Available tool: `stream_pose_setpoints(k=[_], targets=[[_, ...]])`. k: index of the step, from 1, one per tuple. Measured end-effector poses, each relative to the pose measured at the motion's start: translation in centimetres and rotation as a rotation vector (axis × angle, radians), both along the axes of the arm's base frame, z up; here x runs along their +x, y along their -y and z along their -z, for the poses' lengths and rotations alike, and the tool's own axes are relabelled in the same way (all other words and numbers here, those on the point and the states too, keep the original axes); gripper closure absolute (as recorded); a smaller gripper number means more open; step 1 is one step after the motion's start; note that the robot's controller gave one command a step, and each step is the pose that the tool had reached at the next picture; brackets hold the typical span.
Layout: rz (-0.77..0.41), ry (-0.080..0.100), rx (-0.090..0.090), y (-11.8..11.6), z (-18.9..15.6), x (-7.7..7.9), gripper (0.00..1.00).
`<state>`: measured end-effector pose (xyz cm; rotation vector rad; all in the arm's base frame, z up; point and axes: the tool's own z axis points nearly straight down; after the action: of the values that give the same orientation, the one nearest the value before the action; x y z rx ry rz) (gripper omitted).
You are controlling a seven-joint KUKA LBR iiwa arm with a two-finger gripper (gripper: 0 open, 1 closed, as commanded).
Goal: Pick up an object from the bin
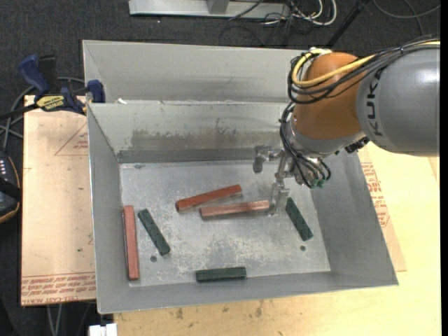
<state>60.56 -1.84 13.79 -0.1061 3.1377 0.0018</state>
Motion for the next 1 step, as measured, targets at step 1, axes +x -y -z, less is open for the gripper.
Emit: stream_pose_setpoints(k=[1], targets=[[0.041, -0.004, 0.004, -9.31, 7.13, 1.7, 0.0]])
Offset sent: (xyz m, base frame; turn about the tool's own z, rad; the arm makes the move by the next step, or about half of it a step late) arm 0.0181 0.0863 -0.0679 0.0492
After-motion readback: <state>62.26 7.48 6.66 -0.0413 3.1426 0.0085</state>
